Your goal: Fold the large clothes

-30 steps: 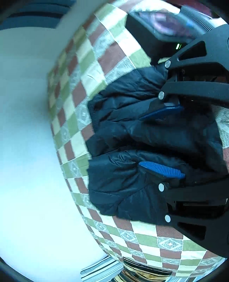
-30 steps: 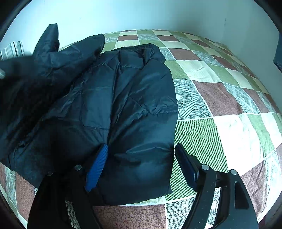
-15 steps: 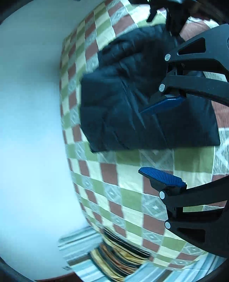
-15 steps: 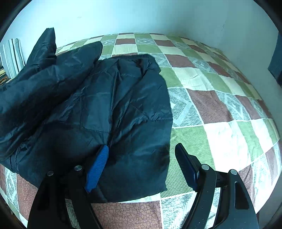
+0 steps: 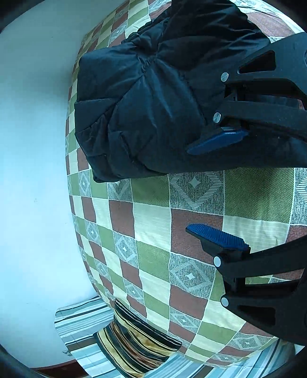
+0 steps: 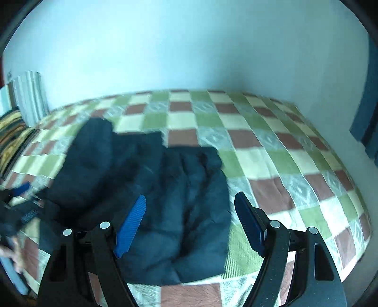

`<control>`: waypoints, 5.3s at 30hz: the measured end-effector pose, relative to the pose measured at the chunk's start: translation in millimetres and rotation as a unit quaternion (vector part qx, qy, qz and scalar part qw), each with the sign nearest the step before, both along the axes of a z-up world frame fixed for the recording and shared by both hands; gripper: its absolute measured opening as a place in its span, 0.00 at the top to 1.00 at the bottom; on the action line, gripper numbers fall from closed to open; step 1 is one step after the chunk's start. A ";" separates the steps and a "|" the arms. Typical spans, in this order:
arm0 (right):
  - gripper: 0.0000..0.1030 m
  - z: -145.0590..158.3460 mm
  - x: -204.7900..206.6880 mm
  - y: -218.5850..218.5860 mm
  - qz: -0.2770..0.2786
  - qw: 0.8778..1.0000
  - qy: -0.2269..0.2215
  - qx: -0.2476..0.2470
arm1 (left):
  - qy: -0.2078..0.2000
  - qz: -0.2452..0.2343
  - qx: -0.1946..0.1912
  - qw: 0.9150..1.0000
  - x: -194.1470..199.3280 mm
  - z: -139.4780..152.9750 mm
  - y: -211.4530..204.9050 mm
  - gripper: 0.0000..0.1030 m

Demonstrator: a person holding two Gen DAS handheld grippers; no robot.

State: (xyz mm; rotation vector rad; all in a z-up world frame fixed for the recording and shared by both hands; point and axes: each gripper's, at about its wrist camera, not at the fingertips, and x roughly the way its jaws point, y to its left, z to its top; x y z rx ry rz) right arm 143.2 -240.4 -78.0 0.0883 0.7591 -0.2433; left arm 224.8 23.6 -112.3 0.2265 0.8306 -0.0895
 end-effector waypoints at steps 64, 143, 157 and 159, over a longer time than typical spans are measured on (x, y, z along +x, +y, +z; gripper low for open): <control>1.00 -82.4 29.2 -25.9 -0.016 0.992 0.121 -0.045 | 0.002 -0.098 0.015 0.995 2.1 -18.4 -96.1 0.53; 0.30 -28.0 -6.1 -29.7 -0.024 1.000 0.004 0.015 | -0.050 -0.085 -0.002 0.995 -20.7 13.1 -123.8 0.21; 0.28 11.9 -55.3 -28.5 -0.025 0.999 -0.043 0.014 | -0.095 -0.078 -0.032 0.992 -75.7 61.6 -104.9 0.13; 0.28 14.6 -59.9 -23.7 -0.021 0.999 -0.047 0.011 | -0.097 -0.080 -0.039 0.991 -82.0 65.8 -104.6 0.10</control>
